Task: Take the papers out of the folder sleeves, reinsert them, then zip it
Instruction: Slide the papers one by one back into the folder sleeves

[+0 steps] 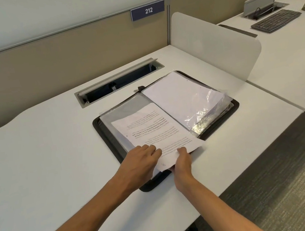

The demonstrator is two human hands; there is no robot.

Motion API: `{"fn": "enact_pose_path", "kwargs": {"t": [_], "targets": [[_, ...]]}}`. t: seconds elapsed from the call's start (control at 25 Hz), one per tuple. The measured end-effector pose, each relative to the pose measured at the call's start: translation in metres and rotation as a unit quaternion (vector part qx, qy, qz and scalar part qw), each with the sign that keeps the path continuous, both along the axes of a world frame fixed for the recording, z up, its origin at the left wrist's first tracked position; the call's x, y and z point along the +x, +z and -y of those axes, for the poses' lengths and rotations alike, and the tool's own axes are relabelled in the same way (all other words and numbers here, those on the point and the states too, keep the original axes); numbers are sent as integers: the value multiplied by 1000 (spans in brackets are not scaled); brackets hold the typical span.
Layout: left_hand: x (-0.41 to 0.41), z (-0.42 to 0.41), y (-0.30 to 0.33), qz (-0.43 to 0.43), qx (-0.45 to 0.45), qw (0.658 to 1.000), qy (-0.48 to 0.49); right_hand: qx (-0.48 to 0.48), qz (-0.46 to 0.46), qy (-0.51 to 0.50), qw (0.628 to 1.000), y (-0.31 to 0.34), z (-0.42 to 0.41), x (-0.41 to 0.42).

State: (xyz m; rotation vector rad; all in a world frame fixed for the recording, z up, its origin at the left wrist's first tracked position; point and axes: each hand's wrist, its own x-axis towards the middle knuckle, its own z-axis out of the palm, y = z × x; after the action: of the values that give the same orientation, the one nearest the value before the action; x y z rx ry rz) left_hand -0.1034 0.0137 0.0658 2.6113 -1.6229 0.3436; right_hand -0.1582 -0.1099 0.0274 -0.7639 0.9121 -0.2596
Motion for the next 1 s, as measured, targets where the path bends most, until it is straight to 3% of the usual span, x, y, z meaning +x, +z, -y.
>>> {"fn": "enact_pose_path", "kwargs": {"t": [0.12, 0.2, 0.64, 0.8, 0.88, 1.0], "targets": [[-4, -5, -5, -21, -31, 998, 41, -19, 0, -61, 998, -4, -3, -8], [-6, -7, -9, -22, -46, 997, 61, -53, -31, -49, 997, -8, 1, -14], [-18, 8, -3, 17, -80, 993, 83, -128, -67, 201, 969, 7, 21, 49], [-19, 10, -10, -6, -94, 988, 119, -126, -54, 240, 961, 12, 27, 42], [-20, 6, -14, -32, -104, 985, 133, -197, -57, 293, 934, 18, 31, 24], [-19, 0, -15, -72, -136, 976, 154, -475, -73, 313, 819, 21, 36, -10]]}}
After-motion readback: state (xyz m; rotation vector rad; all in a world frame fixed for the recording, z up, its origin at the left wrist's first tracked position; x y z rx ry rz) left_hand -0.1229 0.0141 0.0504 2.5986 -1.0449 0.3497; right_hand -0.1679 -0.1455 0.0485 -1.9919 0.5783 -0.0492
